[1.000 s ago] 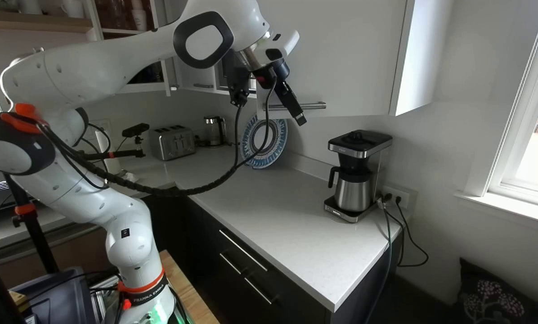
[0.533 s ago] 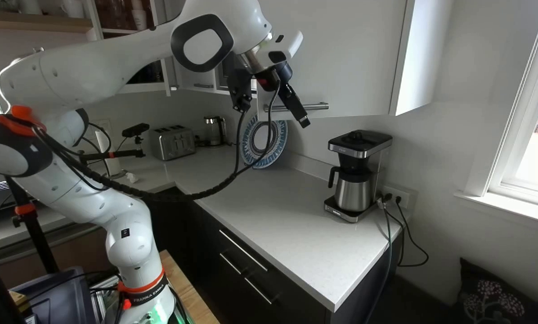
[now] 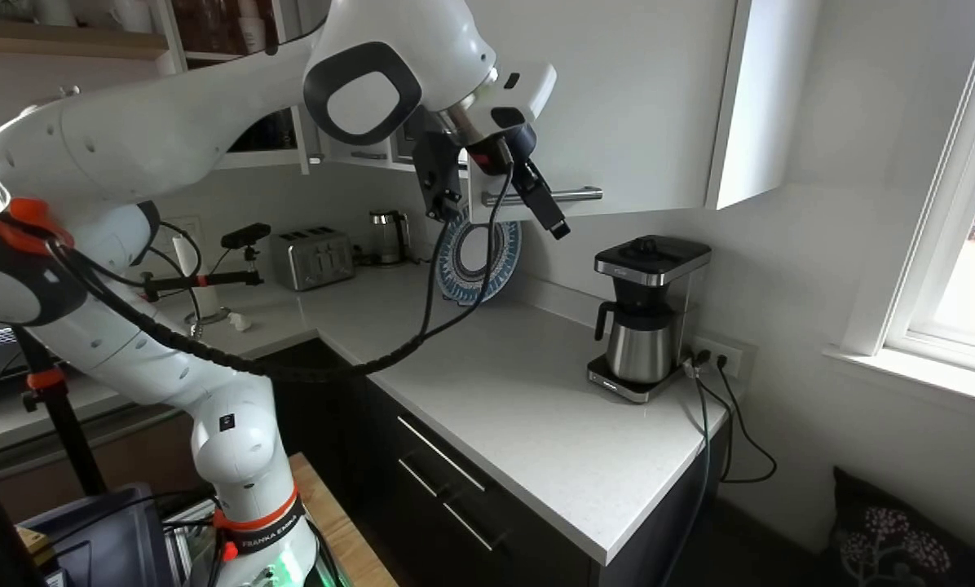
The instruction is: Open the top cupboard door and remove the cup and put it on top of the kitchen countertop
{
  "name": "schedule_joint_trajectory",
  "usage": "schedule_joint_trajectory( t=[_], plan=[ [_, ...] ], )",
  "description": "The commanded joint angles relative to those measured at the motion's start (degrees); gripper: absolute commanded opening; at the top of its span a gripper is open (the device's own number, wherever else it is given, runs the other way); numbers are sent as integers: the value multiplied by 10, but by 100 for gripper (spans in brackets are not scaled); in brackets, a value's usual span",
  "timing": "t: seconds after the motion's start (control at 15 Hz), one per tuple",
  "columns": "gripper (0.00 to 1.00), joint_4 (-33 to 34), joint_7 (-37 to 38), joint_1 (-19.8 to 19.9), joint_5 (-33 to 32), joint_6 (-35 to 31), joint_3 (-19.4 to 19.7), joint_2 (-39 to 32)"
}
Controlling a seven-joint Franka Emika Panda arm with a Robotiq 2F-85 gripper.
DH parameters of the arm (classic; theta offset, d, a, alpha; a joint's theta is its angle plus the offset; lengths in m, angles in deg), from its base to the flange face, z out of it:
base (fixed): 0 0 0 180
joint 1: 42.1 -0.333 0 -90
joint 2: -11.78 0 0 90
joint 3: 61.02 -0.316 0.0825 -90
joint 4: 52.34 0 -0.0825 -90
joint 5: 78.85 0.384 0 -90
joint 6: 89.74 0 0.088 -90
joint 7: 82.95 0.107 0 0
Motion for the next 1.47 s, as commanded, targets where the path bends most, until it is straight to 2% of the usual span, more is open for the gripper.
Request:
schedule_joint_trajectory(
  t=[0.0, 0.27, 0.53, 0.8, 1.0, 1.4],
  plan=[
    [100, -5, 18, 15, 14, -66, 1, -22],
    [100, -6, 51, 22, 11, -143, -7, -43],
    [100, -4, 66, 26, 5, -171, -15, -53],
    [100, 5, 45, 35, -21, -139, -24, -32],
    [100, 11, 43, 54, -68, -112, -37, -16],
    [100, 8, 40, 87, -190, 17, -88, 50]
  ],
)
